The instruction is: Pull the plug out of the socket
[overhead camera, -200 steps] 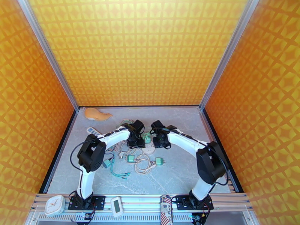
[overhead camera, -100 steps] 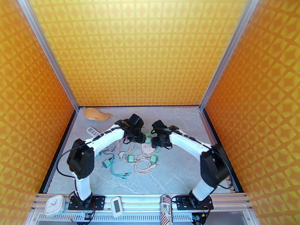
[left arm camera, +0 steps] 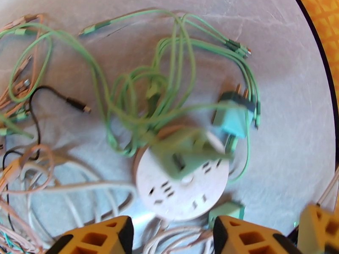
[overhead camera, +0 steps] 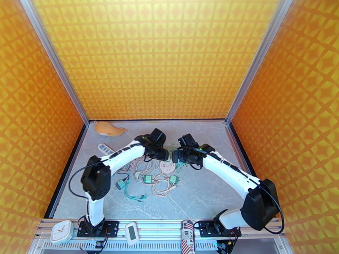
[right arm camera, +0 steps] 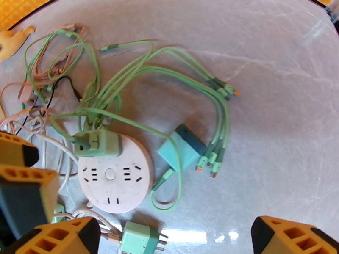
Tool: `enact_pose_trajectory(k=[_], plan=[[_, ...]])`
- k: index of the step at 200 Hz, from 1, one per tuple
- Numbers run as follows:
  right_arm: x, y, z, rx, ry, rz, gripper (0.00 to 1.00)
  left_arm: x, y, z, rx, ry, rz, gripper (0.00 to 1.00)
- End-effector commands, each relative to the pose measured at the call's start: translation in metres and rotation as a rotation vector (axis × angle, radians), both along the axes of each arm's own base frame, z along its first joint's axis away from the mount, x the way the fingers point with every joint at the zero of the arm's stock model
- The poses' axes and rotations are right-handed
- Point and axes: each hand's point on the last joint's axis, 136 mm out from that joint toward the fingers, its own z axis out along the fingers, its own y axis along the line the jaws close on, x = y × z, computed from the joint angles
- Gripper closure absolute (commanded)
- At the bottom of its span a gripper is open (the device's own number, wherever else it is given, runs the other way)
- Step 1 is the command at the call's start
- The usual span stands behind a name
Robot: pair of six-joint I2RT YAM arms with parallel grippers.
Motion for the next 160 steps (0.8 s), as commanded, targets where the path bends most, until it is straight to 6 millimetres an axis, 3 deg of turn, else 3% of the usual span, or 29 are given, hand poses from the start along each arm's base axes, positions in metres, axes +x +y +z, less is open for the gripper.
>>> enact_pose_trajectory(k=[1, 56, 108, 160], plan=[[0.0, -0.016, 0.01, 0.0, -0.058, -0.09, 0.02, 0.005, -0.002, -0.02, 0.066, 0.032, 0.07, 0.46], [-0.017, -0.026, 0.012, 0.037, -0.083, -0.118, 0.01, 0.018, -0.01, -0.041, 0.088, 0.056, 0.151, 0.44], [-0.027, -0.007, -0.008, 0.138, -0.027, -0.064, 0.02, 0.028, -0.01, -0.057, 0.163, 0.063, 0.203, 0.43], [-0.028, -0.002, -0.014, 0.171, -0.02, -0.059, 0.02, 0.038, -0.017, -0.048, 0.13, 0.03, 0.225, 0.4]])
